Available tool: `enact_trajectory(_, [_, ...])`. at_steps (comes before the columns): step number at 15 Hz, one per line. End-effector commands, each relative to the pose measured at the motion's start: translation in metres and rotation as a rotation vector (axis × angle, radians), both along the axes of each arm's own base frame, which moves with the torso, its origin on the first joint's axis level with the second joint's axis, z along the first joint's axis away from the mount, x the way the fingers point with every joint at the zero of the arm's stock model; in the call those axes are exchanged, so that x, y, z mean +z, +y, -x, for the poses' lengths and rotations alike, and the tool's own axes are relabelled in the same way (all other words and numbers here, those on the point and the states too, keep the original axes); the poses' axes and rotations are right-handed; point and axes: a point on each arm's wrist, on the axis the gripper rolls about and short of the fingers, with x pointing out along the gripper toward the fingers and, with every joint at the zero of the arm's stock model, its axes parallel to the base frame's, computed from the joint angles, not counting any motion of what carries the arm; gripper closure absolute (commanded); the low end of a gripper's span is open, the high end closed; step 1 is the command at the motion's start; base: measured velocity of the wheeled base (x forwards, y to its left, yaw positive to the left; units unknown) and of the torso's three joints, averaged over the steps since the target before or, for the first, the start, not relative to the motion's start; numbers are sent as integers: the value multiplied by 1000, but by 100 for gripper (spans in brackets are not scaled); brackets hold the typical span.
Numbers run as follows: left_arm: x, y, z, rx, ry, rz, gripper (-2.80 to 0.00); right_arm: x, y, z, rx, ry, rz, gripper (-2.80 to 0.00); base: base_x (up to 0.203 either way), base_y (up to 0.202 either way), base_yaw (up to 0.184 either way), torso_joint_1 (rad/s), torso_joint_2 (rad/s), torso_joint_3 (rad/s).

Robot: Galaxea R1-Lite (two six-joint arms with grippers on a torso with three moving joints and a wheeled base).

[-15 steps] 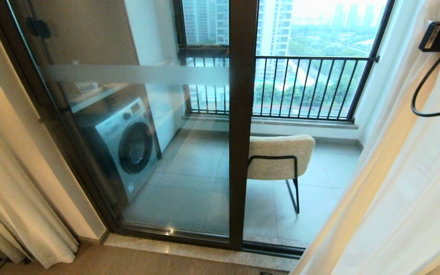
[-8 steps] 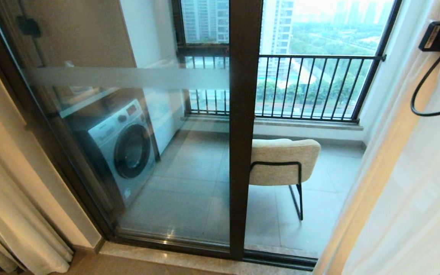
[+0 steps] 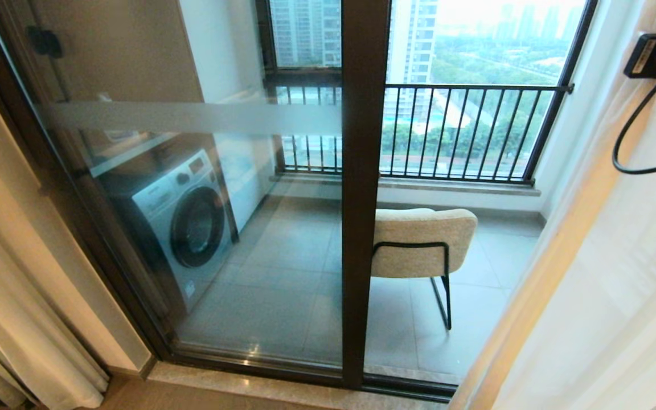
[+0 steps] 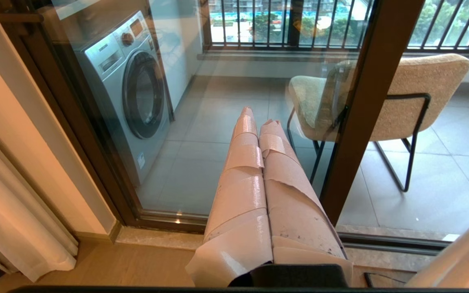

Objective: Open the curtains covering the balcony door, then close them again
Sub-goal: Close the inner curtains on both sides

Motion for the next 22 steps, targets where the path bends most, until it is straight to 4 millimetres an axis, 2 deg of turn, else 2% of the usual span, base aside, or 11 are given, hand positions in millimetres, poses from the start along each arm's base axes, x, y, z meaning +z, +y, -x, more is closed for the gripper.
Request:
enact_trajectory(1, [0,0,0,0,-1,0,0,2,0,1,-1,-11,2,0,0,0,0,0,0,0])
enact_trajectory(6, [0,0,0,0,-1,0,0,2,20,-3,51,-9,25,0,0,0,0,0,0,0])
enact_trajectory(12, [0,0,0,0,-1,0,0,2,79,-14,192,-14,101,0,0,0,0,0,0,0])
enact_trajectory(15, [0,0,0,0,-1,0,0,2,122,-22,286,-25,128,0,0,0,0,0,0,0])
enact_trajectory(17, [0,0,0,0,-1,0,0,0,159,-27,343,-33,138,0,0,0,0,0,0,0])
enact_trajectory(22, [0,0,0,0,-1,0,0,-20,250,-36,495,-24,164,0,0,0,0,0,0,0])
